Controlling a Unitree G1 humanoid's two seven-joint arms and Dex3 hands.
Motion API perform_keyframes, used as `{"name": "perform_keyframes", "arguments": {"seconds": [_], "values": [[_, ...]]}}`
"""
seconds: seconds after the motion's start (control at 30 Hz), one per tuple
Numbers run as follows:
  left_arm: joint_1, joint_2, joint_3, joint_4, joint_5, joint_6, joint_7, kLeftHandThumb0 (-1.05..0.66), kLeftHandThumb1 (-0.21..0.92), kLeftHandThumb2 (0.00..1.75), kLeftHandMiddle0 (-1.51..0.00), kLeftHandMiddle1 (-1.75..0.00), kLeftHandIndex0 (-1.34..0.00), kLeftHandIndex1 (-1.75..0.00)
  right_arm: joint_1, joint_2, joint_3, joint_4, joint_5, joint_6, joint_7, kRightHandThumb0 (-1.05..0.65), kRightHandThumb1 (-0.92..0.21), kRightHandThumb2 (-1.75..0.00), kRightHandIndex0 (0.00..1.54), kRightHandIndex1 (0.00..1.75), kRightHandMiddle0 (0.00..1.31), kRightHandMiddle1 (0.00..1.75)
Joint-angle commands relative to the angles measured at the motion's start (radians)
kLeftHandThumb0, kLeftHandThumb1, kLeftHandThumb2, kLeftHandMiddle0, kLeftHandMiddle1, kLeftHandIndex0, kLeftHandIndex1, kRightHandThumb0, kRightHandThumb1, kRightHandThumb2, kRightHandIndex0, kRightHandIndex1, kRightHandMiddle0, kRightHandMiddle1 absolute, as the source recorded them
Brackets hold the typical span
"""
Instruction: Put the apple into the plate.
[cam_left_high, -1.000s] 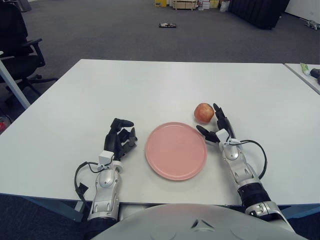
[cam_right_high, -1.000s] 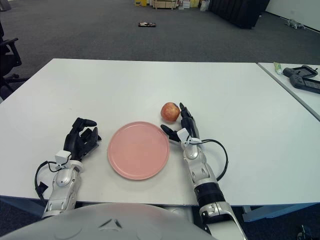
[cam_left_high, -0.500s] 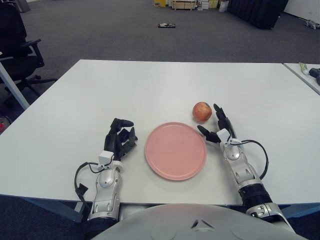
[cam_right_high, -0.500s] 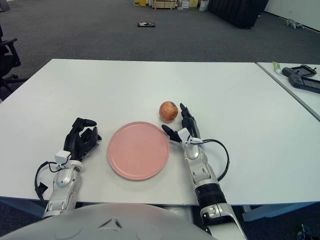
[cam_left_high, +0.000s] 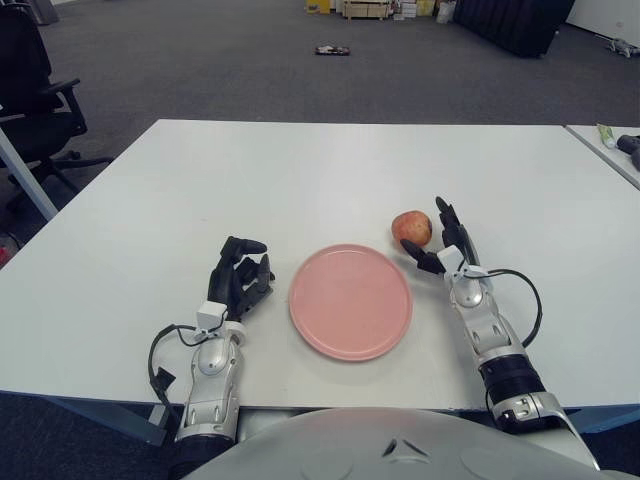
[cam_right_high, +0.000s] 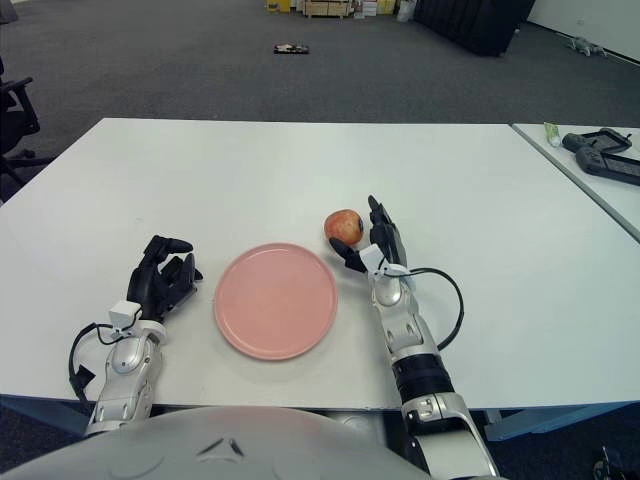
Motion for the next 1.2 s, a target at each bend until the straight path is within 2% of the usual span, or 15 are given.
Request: {"name": "perform_keyframes", "arguments": {"seconds": [0.0,0.27,0.4,0.7,1.17], "values": [[-0.016,0.000,0.004,0.000,-0.001,-0.001,0.004,-0.38,0.71,0.82,-0.63,-1.75,-0.32,-1.75,-0.077,-0.010,-0.013,-0.011,0.000,0.029,0.010,-0.82,-0.67,-0.63,0.01,0.01,0.00,0.22],[-0.021,0.002,0.005,0.004,0.012,-0.006,0.013,-0.38,0.71,0.82,-0.65,-1.75,-0.32,-1.75,-0.172,-0.020,-0.016,-0.022,-0.030,0.108,0.000,-0.80,-0.62,-0.65,0.01,0.02,0.00,0.23],[-0.021,0.001,0.004,0.005,0.020,-0.008,0.019,-0.38,0.71,0.82,-0.66,-1.75,-0.32,-1.75,-0.202,-0.036,-0.012,-0.028,-0.041,0.122,0.012,-0.81,-0.61,-0.66,0.00,0.01,0.00,0.22],[-0.022,0.000,0.004,0.010,0.011,-0.019,0.013,-0.38,0.72,0.81,-0.68,-1.75,-0.32,-1.75,-0.231,-0.072,0.015,-0.060,-0.072,0.114,0.041,-0.82,-0.60,-0.67,0.00,0.00,0.00,0.20],[-0.023,-0.001,0.005,0.010,0.011,-0.014,0.015,-0.38,0.71,0.82,-0.69,-1.75,-0.32,-1.75,-0.262,-0.082,0.082,-0.102,-0.132,0.152,0.102,-0.82,-0.57,-0.67,0.00,0.00,0.00,0.12]]}}
